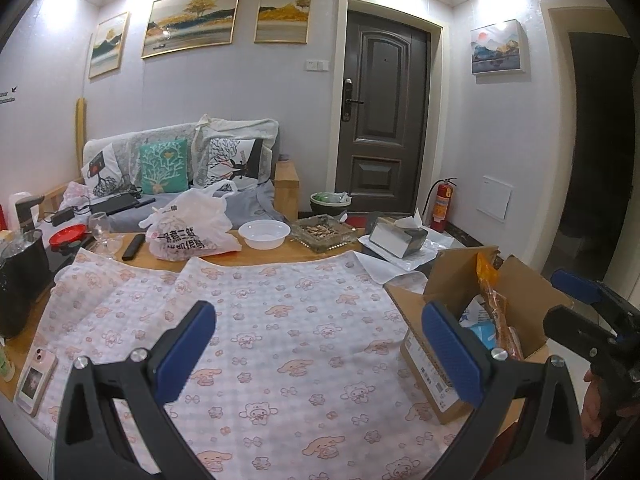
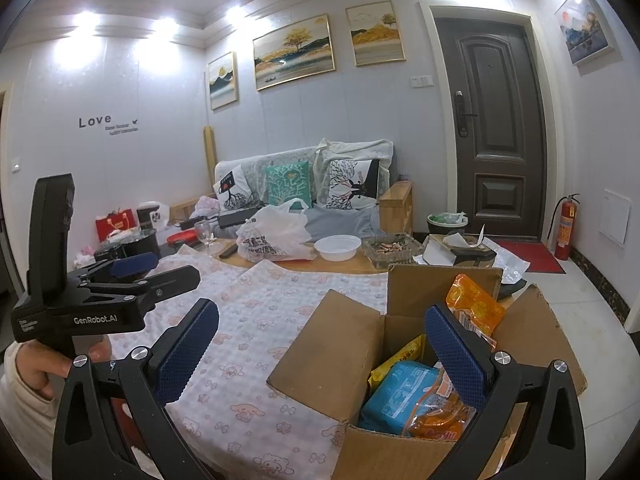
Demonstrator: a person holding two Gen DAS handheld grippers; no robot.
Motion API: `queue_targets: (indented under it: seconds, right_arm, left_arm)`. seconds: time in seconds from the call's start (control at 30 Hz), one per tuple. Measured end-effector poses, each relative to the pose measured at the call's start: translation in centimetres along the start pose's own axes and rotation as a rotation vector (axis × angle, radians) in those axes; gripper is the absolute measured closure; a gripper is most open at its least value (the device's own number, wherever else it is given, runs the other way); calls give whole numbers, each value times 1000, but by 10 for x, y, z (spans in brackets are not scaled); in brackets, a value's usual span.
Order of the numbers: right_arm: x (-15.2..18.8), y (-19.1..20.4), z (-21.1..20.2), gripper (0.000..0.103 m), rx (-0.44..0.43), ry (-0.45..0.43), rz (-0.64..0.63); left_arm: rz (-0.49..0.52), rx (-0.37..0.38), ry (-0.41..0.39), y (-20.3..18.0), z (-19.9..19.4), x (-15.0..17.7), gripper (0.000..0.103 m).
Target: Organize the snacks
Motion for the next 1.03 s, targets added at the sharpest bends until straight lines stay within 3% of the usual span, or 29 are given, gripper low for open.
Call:
queue_targets:
  seconds: [1.03]
  right_arm:
    - [7, 12, -5, 0, 9, 2, 20]
  left_arm:
    - [14, 23, -8, -5, -2, 0, 1]
Point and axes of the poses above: each gripper's, at about its wrist camera, not at the fingertips, and z roughly the way its jaws point, y to its left, x to its underside, the point moved 4 cm from there along z, roughly the way its jaws point, and after that the axes turned 4 degrees about z, right-handed, at the moved point
